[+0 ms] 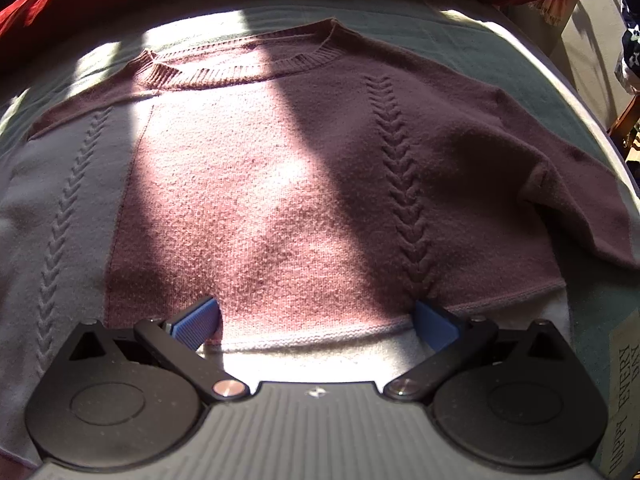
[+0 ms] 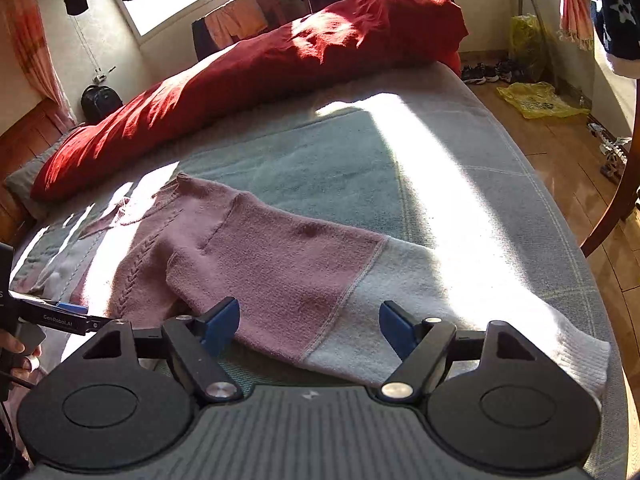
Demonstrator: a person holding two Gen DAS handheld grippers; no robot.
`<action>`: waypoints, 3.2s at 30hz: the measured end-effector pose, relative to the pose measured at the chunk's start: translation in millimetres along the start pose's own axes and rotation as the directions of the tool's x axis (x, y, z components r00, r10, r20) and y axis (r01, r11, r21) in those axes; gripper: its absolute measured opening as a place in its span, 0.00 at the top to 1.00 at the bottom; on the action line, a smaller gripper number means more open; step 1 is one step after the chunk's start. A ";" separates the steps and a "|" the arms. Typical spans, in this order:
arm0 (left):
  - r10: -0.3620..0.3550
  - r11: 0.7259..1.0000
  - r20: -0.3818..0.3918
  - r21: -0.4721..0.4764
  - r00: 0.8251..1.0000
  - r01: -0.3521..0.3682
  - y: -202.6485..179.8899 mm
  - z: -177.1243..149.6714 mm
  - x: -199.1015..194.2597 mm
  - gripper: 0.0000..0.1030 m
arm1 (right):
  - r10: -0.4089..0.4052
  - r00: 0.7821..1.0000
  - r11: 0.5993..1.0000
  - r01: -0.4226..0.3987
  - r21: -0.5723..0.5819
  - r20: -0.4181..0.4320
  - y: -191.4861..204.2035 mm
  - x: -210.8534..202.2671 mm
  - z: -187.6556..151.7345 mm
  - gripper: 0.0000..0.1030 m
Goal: Fold clothes
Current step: 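Move the right gripper to the white cuff of the sleeve, then grasp the white sleeve cuff with the right gripper and pull it straight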
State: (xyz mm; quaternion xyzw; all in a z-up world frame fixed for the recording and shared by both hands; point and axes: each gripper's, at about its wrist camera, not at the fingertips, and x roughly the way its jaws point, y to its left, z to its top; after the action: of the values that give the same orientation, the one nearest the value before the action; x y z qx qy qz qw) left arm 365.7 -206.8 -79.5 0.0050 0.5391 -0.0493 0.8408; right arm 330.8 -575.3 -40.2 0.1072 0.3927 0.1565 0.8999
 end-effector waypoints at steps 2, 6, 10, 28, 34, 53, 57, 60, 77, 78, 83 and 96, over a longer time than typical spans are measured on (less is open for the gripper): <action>-0.006 1.000 0.004 0.009 1.000 0.006 0.1 -0.9 -0.5 0.00 | 0.007 1.000 0.996 -0.008 -0.090 -0.016 4.8 15.7 19.2 0.27; -0.018 0.999 0.000 0.026 1.000 0.018 0.8 0.0 -2.1 0.00 | -0.002 0.999 0.965 -0.011 -0.261 -0.049 17.1 48.6 51.0 0.38; -0.051 0.997 -0.006 0.052 0.999 0.051 5.0 1.0 -2.3 0.00 | 0.007 0.992 0.933 -0.052 -0.356 -0.128 26.4 87.1 75.3 0.47; -0.098 0.989 -0.023 0.110 0.995 0.100 9.0 2.5 -2.9 0.01 | -0.085 0.925 0.834 -0.138 -0.534 -0.371 47.3 145.3 85.7 0.91; -0.097 0.990 -0.042 0.102 0.994 0.101 10.0 6.5 -3.0 0.01 | -0.135 0.939 0.838 -0.062 -0.541 -0.317 51.4 140.1 96.9 0.96; -0.096 0.991 -0.036 0.090 0.995 0.098 16.0 18.7 -4.3 0.01 | -0.235 0.935 0.948 0.160 -0.277 -0.264 -16.4 75.6 97.5 0.65; -0.088 0.989 -0.039 0.116 0.995 0.092 13.9 17.6 -1.9 0.01 | -0.289 0.914 0.945 0.225 -0.238 -0.284 -42.1 39.6 67.2 0.52; -0.076 0.987 -0.037 0.139 0.996 0.081 10.9 16.3 -0.4 0.01 | -0.322 0.892 0.938 0.255 -0.237 -0.316 -61.2 24.8 45.8 0.51; -0.024 0.984 -0.038 0.175 0.999 0.031 1.5 16.5 1.7 0.01 | -0.240 0.886 0.927 0.088 -0.364 -0.397 -63.5 42.5 37.6 0.92; -0.023 0.984 -0.039 0.176 0.999 0.030 1.2 16.9 1.6 0.01 | -0.260 0.885 0.917 0.102 -0.385 -0.385 -58.8 40.4 38.4 0.92; -0.023 0.981 -0.045 0.192 0.999 0.031 -0.4 19.3 0.3 0.01 | -0.345 0.888 0.877 0.189 -0.442 -0.306 -52.7 32.1 56.3 0.92; -0.089 0.966 0.044 0.247 0.995 0.075 -15.6 35.2 -25.9 0.01 | -0.428 0.865 0.874 0.323 -0.363 -0.262 -79.2 61.3 86.9 0.84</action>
State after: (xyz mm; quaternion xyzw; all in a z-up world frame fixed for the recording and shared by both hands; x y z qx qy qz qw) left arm 385.5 -222.4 -40.6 0.0850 0.5052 -0.1504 0.8455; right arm 450.2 -632.4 -48.3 -0.1414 0.5237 0.0510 0.8386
